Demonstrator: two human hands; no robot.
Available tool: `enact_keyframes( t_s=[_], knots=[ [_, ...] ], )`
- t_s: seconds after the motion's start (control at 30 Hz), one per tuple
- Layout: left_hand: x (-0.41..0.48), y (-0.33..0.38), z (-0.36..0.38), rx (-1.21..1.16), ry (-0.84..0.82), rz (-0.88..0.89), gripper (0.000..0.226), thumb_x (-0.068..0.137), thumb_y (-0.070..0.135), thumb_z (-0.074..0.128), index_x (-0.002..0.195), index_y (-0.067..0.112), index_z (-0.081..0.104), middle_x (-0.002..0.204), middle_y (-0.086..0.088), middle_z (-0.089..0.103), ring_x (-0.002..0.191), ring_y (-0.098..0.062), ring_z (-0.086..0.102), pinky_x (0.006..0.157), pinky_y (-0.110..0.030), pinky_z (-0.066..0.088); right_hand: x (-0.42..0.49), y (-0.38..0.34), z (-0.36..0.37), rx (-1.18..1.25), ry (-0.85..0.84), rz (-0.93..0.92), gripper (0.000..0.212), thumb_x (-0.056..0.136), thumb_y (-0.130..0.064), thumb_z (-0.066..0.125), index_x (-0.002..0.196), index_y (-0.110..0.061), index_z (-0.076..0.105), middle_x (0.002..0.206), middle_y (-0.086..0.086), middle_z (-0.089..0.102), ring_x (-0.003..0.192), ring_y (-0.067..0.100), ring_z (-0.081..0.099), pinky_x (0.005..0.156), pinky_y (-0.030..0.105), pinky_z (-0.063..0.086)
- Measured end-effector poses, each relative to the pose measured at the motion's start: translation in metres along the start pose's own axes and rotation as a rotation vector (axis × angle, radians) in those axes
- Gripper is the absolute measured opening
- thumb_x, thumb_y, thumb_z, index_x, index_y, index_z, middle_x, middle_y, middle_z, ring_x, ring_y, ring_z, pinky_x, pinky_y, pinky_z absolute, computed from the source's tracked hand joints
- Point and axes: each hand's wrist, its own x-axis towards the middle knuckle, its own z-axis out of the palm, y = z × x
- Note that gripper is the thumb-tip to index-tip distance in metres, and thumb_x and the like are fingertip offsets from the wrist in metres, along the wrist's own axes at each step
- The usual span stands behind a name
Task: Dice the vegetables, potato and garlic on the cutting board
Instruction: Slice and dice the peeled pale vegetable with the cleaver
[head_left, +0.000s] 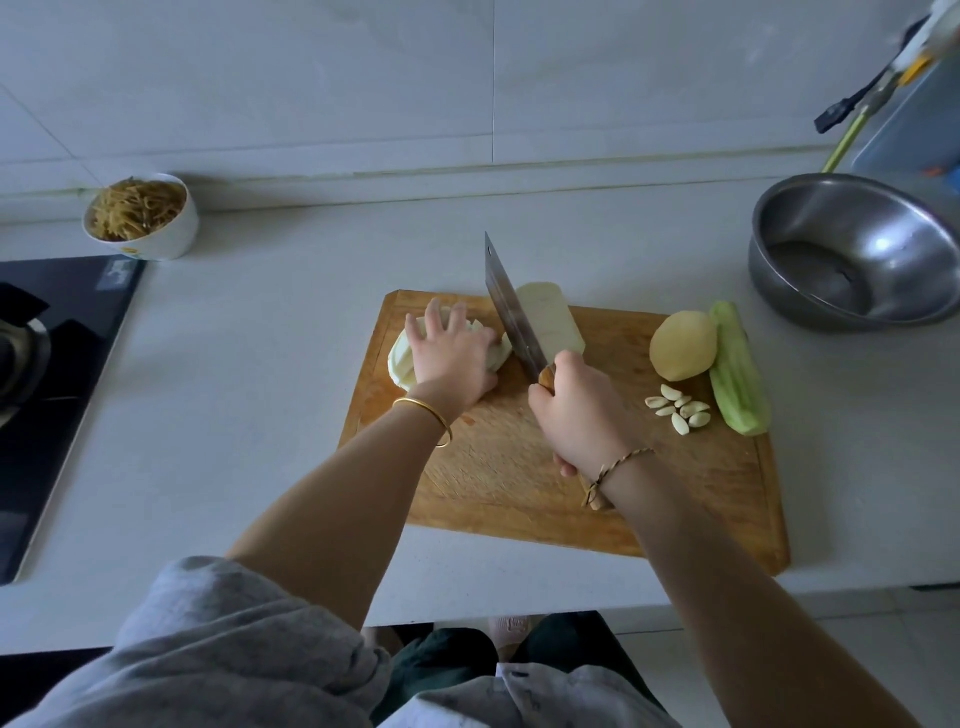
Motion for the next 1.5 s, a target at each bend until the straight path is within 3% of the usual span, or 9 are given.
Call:
enact_keyframes(
  t_s=[0.2,0.4,0.53,0.7,1.03,1.13,1.23,1.5],
  knots=[
    [-0.004,-0.006,0.001,-0.022,-0.013,0.037,0.046,0.080,0.039,0.065,0.125,0.037,0.054,0.154,-0.010,0.021,0.143,-0.038,0.001,0.114,-0.061,0.000,0.003,0.001,-0.003,0.017,-0.010,0.012,0.014,0.098,-0.025,0.042,0.095,-0.012,0.040,0.089,0.009,0.059,0.064,0.030,0.065,0.056,0.042,0.057],
    [-0.005,-0.004,0.005,-0.041,0.047,0.008,0.043,0.083,0.061,0.055,0.116,0.034,0.059,0.153,-0.008,0.025,0.143,-0.038,0.002,0.112,-0.061,-0.001,0.006,0.002,-0.001,0.008,-0.030,0.014,0.014,0.099,-0.026,0.042,0.094,-0.013,0.037,0.088,0.007,0.058,0.062,0.026,0.060,0.055,0.037,0.053],
    [-0.006,-0.006,0.006,-0.032,0.085,0.021,0.038,0.089,0.057,0.051,0.115,0.030,0.059,0.153,-0.007,0.027,0.143,-0.038,0.004,0.112,-0.061,0.000,0.008,0.003,-0.002,0.009,-0.027,0.008,0.013,0.099,-0.025,0.041,0.094,-0.014,0.037,0.085,0.006,0.058,0.053,0.023,0.059,0.047,0.033,0.050],
    [-0.005,-0.006,0.009,0.034,0.136,0.050,0.041,0.093,0.054,0.045,0.117,0.023,0.055,0.153,-0.009,0.027,0.144,-0.039,0.002,0.111,-0.064,0.004,0.007,0.001,-0.002,0.020,-0.027,0.009,0.013,0.099,-0.024,0.042,0.096,-0.012,0.039,0.089,0.009,0.058,0.063,0.030,0.065,0.057,0.043,0.057],
    [0.010,-0.006,0.005,0.116,0.135,0.072,0.062,0.087,0.066,0.042,0.126,0.019,0.048,0.153,-0.007,0.026,0.146,-0.035,0.001,0.112,-0.064,-0.001,0.001,0.003,-0.009,0.061,-0.037,-0.014,0.014,0.100,-0.026,0.042,0.099,-0.011,0.041,0.082,0.006,0.055,0.048,0.022,0.061,0.037,0.029,0.050],
    [0.010,-0.007,0.008,0.175,0.149,0.152,0.056,0.085,0.066,0.047,0.119,0.023,0.057,0.150,-0.002,0.031,0.146,-0.027,0.006,0.112,-0.061,-0.003,0.000,0.004,-0.013,0.095,-0.030,-0.024,0.016,0.100,-0.026,0.042,0.098,-0.011,0.040,0.082,0.008,0.055,0.041,0.019,0.056,0.033,0.025,0.043],
    [0.010,-0.008,0.010,0.200,0.123,0.220,0.046,0.090,0.058,0.047,0.124,0.029,0.057,0.144,0.000,0.037,0.141,-0.025,0.017,0.114,-0.060,0.001,-0.001,0.004,-0.017,0.118,-0.026,-0.018,0.018,0.099,-0.026,0.043,0.098,-0.008,0.041,0.082,0.010,0.056,0.039,0.019,0.055,0.033,0.025,0.044],
    [0.008,0.001,0.013,0.105,0.145,0.136,0.037,0.089,0.054,0.049,0.111,0.026,0.061,0.130,0.001,0.048,0.135,-0.025,0.026,0.114,-0.058,0.000,0.000,0.002,-0.019,0.117,-0.041,-0.008,0.018,0.099,-0.026,0.043,0.100,-0.008,0.042,0.083,0.012,0.058,0.042,0.022,0.058,0.039,0.036,0.053]
  ],
)
